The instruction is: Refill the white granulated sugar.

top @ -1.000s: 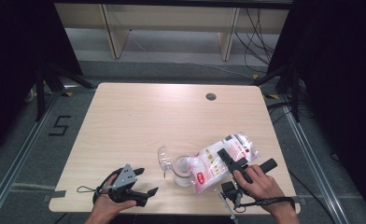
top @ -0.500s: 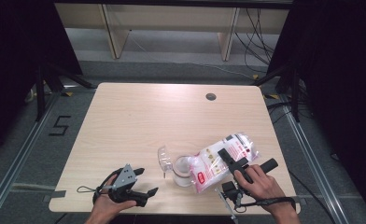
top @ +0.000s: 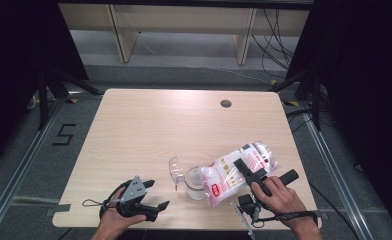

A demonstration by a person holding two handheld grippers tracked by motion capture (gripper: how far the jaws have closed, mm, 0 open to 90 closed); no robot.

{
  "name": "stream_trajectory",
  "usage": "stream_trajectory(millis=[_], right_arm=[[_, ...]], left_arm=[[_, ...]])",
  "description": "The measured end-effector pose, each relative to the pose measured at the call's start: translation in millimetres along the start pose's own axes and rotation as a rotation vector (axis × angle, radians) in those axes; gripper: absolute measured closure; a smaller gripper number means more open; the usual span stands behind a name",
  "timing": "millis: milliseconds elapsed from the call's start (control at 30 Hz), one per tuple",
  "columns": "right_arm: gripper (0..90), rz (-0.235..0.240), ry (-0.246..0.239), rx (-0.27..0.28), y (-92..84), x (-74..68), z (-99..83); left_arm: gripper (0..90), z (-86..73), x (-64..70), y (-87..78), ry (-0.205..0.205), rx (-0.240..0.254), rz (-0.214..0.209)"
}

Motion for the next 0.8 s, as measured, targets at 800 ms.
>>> stream_trajectory(millis=[800], right_arm=[[68.6,0.003,-0.001,0.004,-2.0,-0.6,2.1]], left_arm=[[15.3,-0.6,-0.6,-1.5,0.007,-0.004,0.002]])
Point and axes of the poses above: each handheld gripper's, and its own axes: y roughly forward along the jaws, z roughly out of its top, x roughly to its right, the point moved 5 cm from there along y, roughly forward along the jaws, and after that the axes turned 11 degrees about z, right-handed, at the moved point
